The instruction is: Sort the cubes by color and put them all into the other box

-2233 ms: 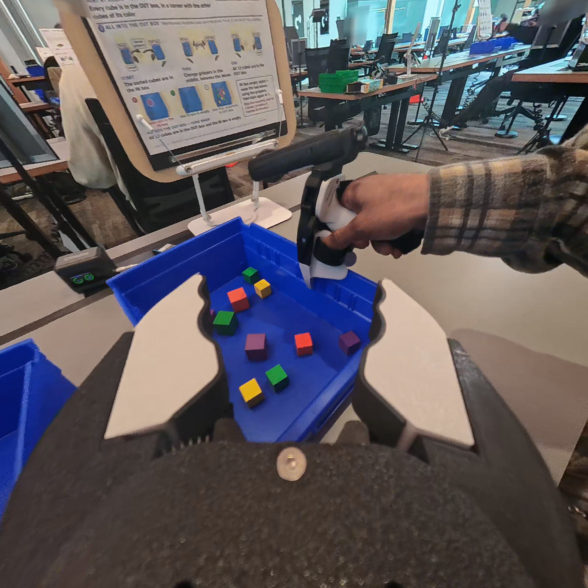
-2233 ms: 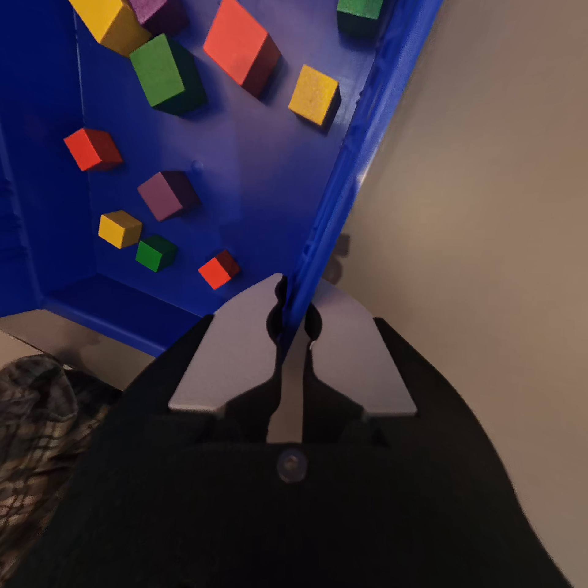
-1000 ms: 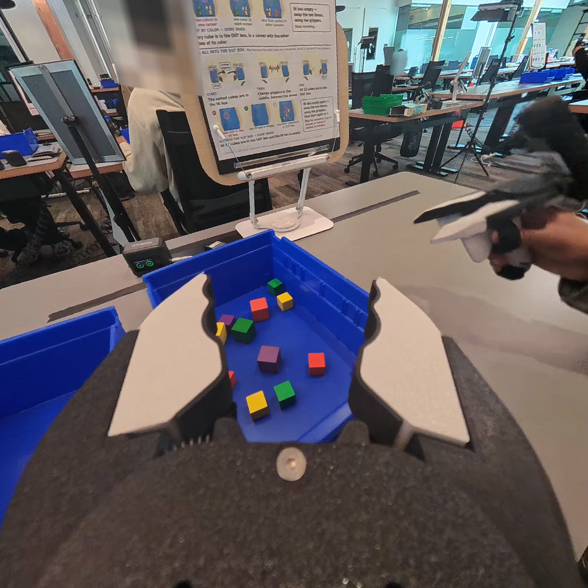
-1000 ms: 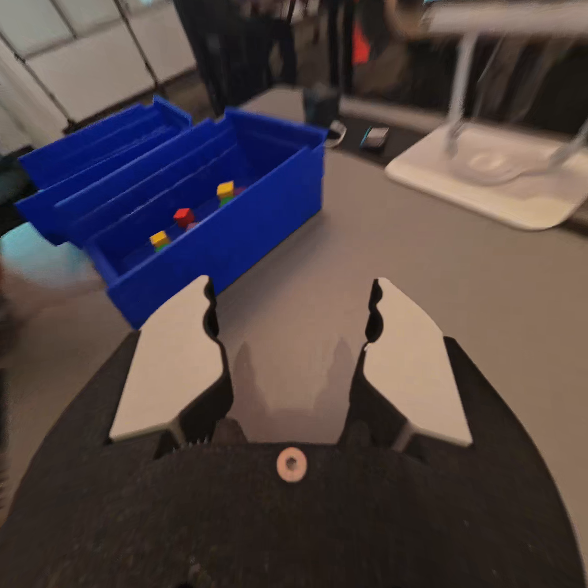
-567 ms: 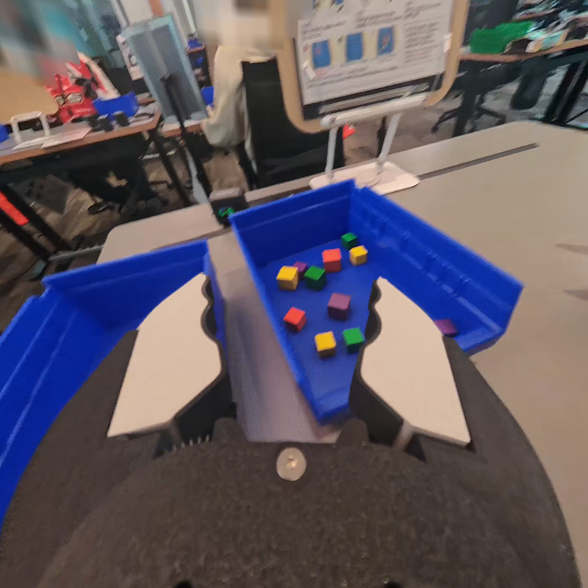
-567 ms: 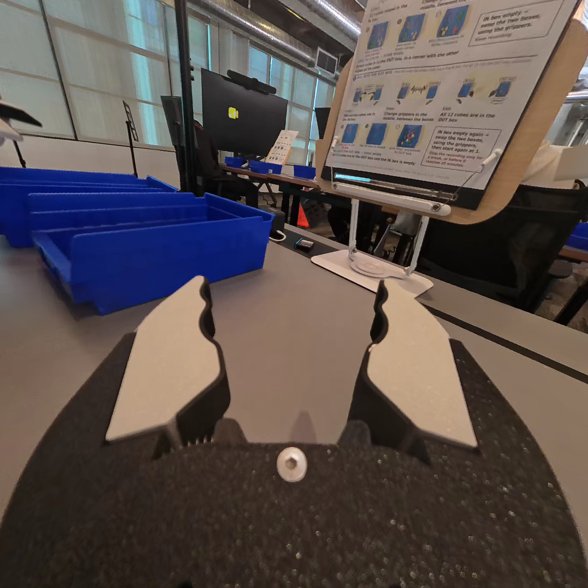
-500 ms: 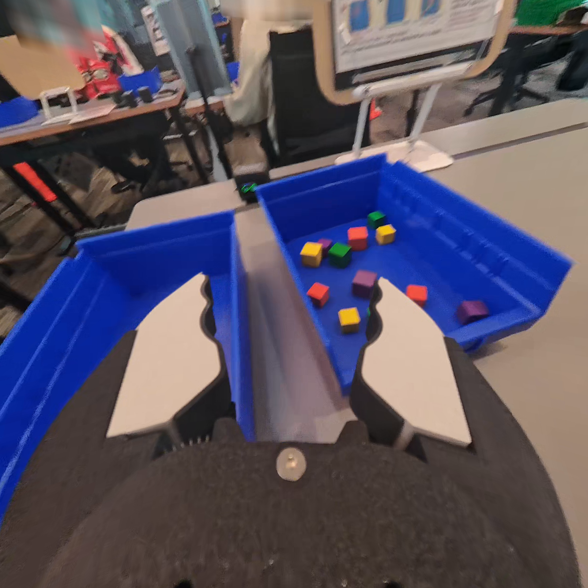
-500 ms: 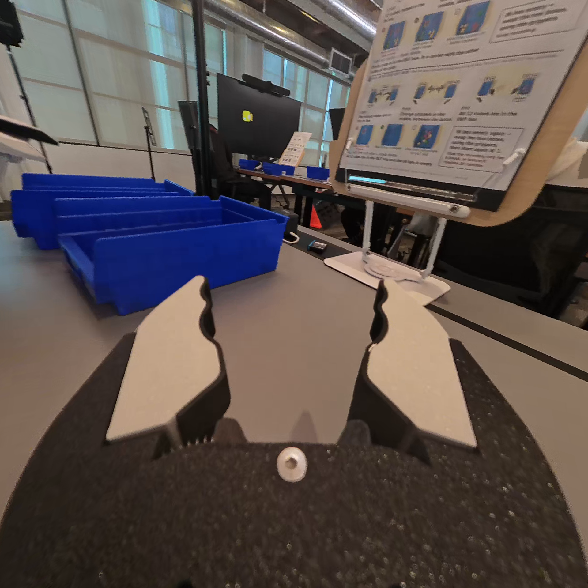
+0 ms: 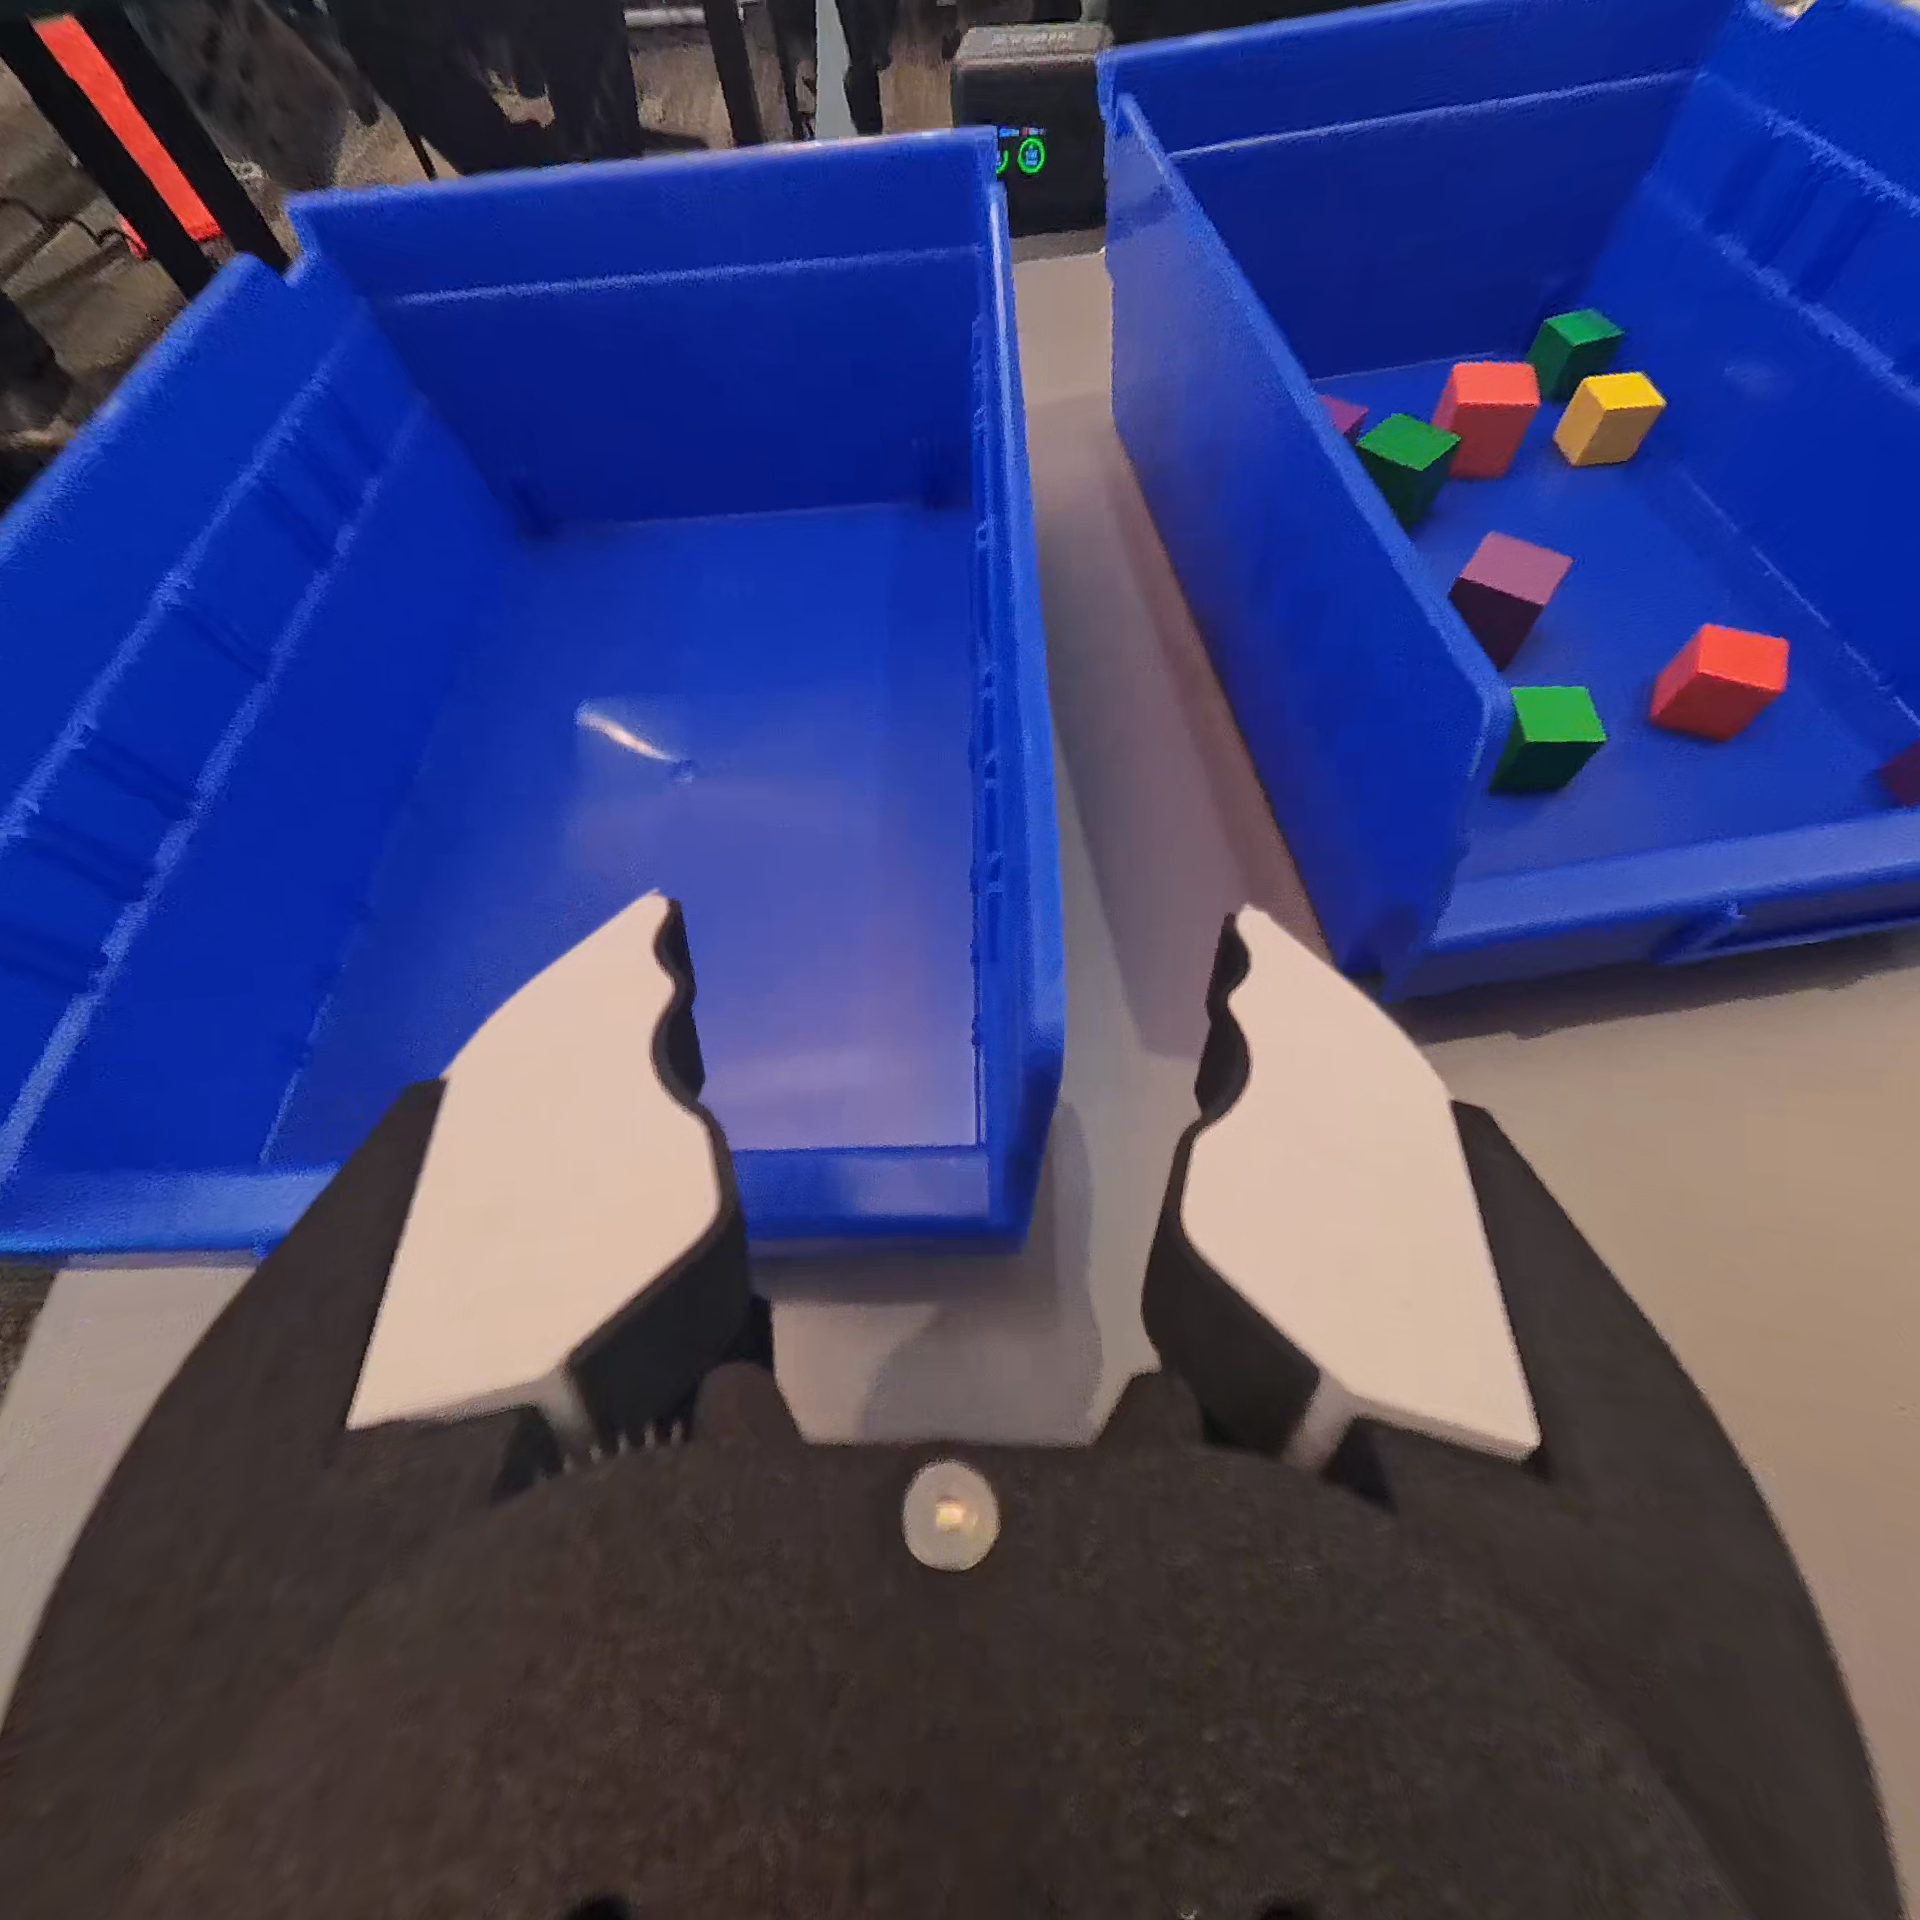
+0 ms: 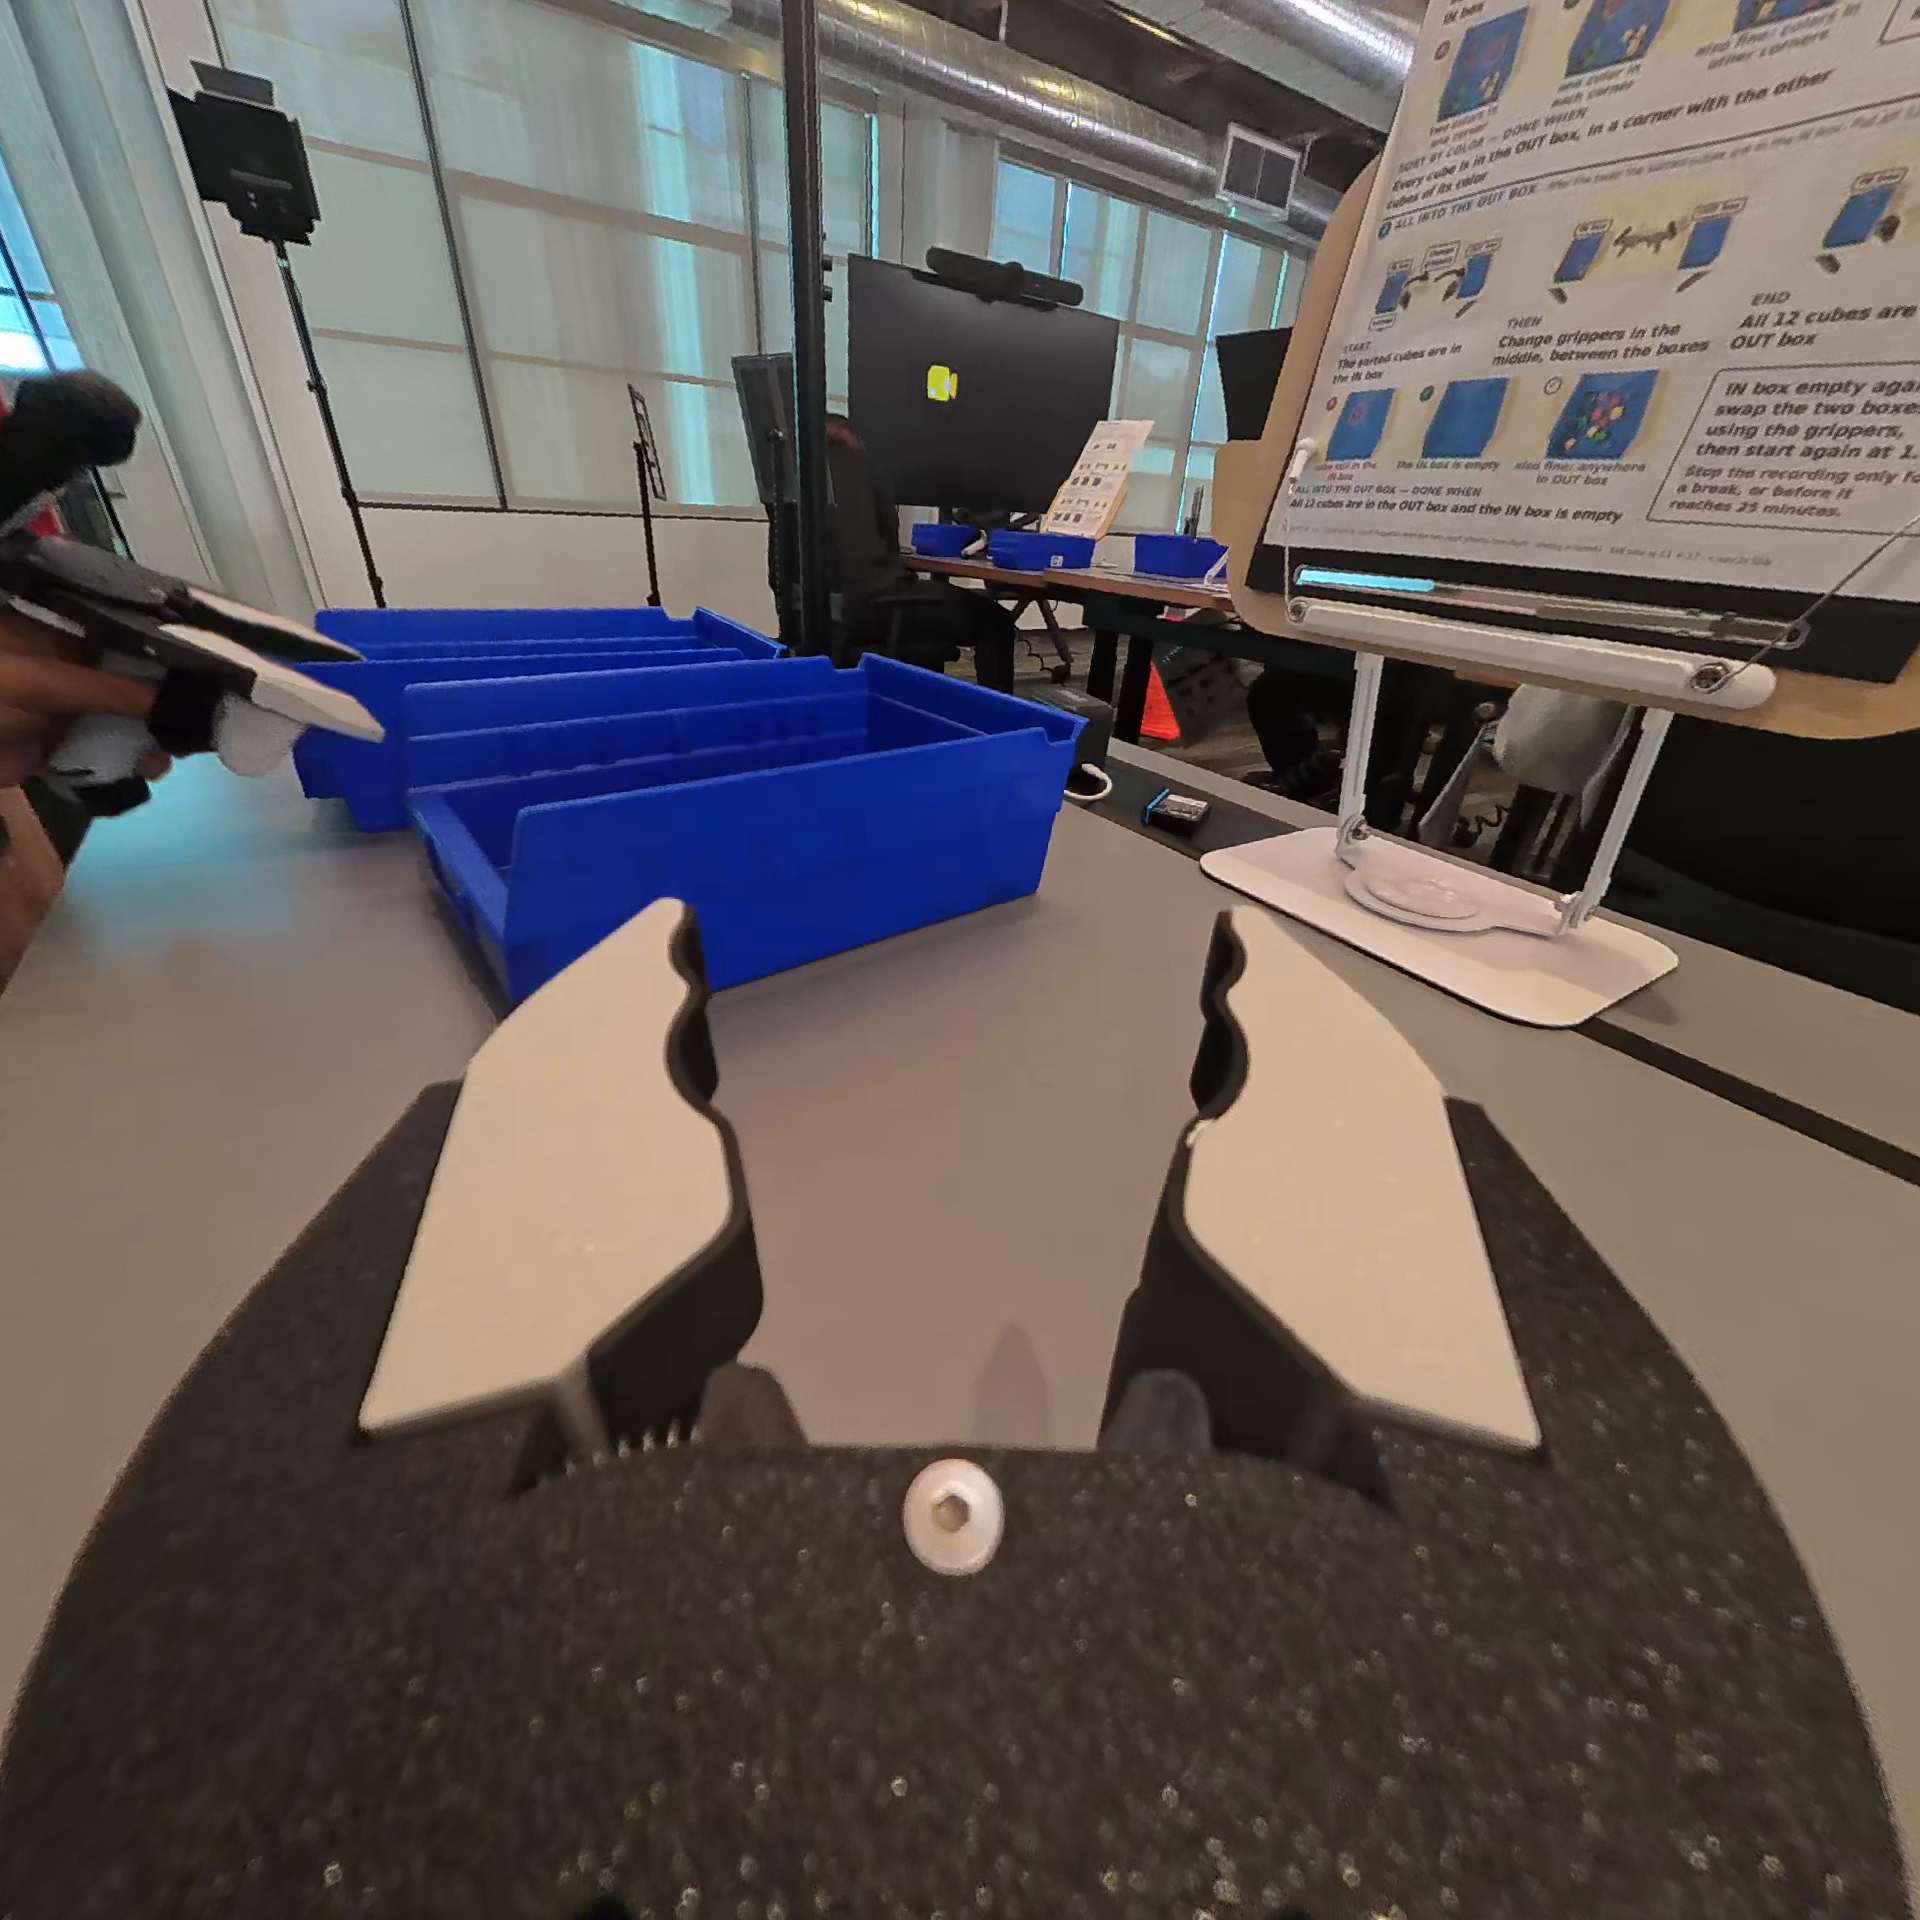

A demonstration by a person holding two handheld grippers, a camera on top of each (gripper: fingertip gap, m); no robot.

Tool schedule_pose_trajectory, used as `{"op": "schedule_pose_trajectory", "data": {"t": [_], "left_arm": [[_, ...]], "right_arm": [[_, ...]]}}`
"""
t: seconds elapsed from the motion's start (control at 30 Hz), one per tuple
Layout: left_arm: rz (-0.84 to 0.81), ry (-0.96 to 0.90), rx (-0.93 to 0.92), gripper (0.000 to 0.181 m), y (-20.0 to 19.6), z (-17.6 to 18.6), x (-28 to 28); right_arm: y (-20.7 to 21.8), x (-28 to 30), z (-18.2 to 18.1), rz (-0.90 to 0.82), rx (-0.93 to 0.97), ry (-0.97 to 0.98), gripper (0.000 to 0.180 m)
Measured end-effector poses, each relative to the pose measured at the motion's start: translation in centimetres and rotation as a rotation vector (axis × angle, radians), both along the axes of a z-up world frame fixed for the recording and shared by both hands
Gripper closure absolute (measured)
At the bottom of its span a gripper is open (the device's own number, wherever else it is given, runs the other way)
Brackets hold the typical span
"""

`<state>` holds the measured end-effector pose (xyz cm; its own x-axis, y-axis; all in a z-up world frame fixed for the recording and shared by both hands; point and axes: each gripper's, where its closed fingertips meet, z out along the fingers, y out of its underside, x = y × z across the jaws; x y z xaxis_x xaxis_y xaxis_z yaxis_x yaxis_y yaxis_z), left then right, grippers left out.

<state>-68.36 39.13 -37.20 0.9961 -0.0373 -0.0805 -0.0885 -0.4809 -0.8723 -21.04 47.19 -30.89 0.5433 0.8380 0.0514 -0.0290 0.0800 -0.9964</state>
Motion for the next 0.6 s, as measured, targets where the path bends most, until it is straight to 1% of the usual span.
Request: {"op": "schedule_pose_trajectory", "data": {"t": [0.13, 0.3, 0.47, 0.6], "left_arm": [[0.034, -0.014, 0.021, 0.089, -0.1, -1.1, 0.0], [0.056, 0.014, 0.035, 0.097, -0.2, -2.1, -0.1], [0.088, 0.052, 0.043, 0.114, 0.0, -1.8, -1.0], [0.103, 0.119, 0.019, 0.130, 0.3, -1.6, -1.6]], "right_arm": [[0.2, 0.0, -0.3, 0.009, -0.040, 0.014, 0.091], [0.2, -0.1, -0.6, 0.028, -0.067, 0.020, 0.095], [0.2, -0.3, -0.9, 0.042, -0.088, 0.018, 0.099], [0.1, -0.4, -0.9, 0.047, -0.092, 0.016, 0.102]]}}
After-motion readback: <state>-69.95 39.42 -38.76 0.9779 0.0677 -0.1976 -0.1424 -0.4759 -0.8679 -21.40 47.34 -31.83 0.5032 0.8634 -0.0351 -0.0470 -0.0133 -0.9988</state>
